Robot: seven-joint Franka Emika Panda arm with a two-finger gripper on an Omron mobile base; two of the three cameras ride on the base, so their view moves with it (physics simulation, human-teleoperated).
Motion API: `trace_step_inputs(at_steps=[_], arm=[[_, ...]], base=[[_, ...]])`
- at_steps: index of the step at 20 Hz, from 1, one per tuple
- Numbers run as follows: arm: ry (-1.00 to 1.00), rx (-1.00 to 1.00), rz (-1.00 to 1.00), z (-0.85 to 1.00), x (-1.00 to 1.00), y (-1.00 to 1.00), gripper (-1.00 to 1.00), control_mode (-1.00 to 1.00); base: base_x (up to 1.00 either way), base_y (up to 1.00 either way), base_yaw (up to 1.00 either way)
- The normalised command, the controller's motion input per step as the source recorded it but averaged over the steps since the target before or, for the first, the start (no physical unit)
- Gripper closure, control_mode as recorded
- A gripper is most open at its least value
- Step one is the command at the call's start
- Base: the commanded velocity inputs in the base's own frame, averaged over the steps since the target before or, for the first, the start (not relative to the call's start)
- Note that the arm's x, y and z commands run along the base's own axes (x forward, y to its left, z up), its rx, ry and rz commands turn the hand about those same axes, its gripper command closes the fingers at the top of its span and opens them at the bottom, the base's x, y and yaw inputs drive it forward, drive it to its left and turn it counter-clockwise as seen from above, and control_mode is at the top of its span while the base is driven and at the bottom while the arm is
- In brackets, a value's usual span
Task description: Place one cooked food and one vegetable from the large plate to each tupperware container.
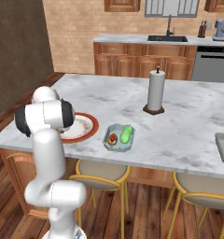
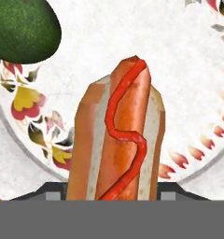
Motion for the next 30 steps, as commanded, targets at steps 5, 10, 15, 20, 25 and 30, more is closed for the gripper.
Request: trace_step_inputs(at_steps=[5, 10, 15, 20, 25, 30], arm=[[-0.01, 0.0, 0.14, 0.95, -0.7, -0.8, 1.0, -1.0], [-0.04, 0.0, 0.16, 0.69, -0.89, -0.79, 1.0, -1.0], [-0.01, 0.0, 0.16, 0.65, -0.69, -1.0, 1.0, -1.0], [-0.08, 0.01, 0.14, 0.57, -1.0, -1.0, 1.0, -1.0], [-0.03, 0.0, 0.05, 0.13, -0.52, -0.52, 1.0, -1.0], [0.0, 0.0, 0.0, 0.0, 0.0, 0.0, 1.0, -1.0]], base=[[0.0, 0.0, 0.0], [0.0, 0.0, 0.0], [0.0, 0.0, 0.0], [0.0, 0.0, 0.0], [0.0, 0.0, 0.0], [0.0, 0.0, 0.0]])
